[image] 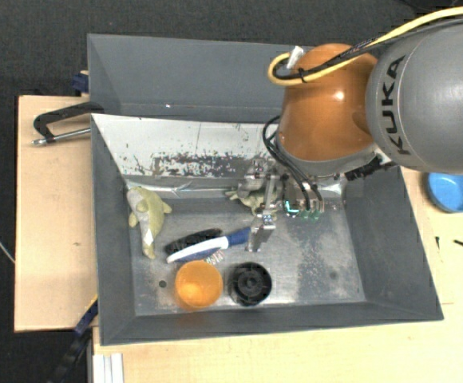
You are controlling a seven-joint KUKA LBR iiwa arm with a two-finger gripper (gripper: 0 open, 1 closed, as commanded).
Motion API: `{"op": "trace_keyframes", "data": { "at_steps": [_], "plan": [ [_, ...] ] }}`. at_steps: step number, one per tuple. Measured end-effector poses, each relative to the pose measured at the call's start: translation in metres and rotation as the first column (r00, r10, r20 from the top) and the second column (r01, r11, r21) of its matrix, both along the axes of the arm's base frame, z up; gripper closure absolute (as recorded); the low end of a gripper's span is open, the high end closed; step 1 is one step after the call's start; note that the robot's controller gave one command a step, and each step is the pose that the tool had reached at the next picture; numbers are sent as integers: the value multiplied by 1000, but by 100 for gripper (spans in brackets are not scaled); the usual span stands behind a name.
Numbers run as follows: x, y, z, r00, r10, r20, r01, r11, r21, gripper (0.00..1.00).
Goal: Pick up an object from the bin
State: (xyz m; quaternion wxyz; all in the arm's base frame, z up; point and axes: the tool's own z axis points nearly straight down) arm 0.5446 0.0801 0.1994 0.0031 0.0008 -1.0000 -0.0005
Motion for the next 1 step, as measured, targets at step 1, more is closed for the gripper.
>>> {"op": "trace_keyframes", "data": {
  "at_steps": [1],
  "plan": [
    [9, -10, -114, 995, -100, 9, 100, 995, 3, 0]
  ]
}}
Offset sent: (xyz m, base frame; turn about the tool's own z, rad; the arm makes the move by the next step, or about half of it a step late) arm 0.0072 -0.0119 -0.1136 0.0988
